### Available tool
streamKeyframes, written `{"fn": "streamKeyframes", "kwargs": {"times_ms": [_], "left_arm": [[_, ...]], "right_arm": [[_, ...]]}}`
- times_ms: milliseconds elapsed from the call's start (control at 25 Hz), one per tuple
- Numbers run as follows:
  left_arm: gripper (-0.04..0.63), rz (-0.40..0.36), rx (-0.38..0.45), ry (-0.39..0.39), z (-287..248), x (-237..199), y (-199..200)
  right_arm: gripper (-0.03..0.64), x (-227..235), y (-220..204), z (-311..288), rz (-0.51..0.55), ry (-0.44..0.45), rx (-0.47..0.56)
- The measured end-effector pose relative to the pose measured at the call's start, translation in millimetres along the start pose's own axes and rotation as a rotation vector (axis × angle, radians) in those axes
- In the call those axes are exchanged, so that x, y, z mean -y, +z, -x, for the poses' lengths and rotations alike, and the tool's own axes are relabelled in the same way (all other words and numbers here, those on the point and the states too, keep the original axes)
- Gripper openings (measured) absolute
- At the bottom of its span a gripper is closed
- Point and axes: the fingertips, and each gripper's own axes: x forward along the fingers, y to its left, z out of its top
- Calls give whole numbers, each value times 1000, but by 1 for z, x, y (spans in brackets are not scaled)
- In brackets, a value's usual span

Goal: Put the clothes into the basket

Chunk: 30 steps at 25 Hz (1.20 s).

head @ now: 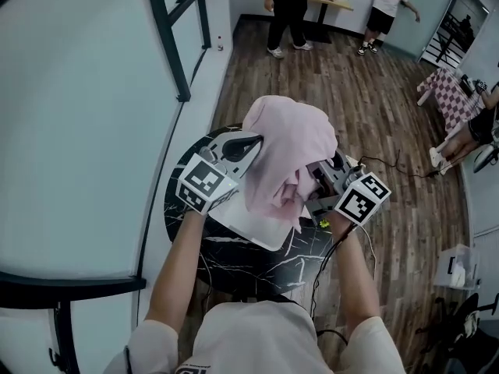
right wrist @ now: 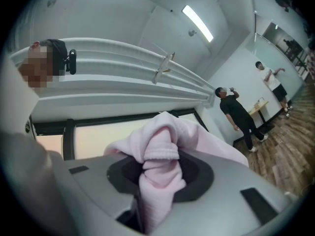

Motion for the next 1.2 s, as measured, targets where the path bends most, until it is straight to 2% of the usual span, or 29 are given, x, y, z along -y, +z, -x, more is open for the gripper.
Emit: {"fn": "streamKeyframes", "kwargs": {"times_ms": [120, 280, 480, 560, 640, 760, 880, 1080, 1200], "left_arm": [[15, 13, -18, -19, -1, 11, -15], [15, 31, -27, 3, 5, 8, -24], [15, 51, -38, 34, 24, 3, -35], [15, 49, -49, 42, 32, 4, -39], [15, 43, -62, 52, 38, 4, -40], [15, 52, -70, 74, 46, 5, -42], [15, 61, -72, 87, 55, 3, -43], [15, 45, -92, 96, 71, -5, -46], [15, 50, -93, 111, 74, -5, -50]], "right_arm": [[123, 21, -37, 18, -37, -46, -70], [123, 39, -84, 29, -34, -76, -174], [123, 36, -127, -2, -103, -37, -173], [123, 39, -143, -15, -114, -58, -202], [123, 48, -162, -17, -72, -105, -295], [123, 65, -198, 1, 23, -171, -486], [123, 79, -234, 14, 55, -221, -634], [123, 94, -263, 4, 145, -248, -796], [123, 104, -275, 0, 172, -234, -835]]}}
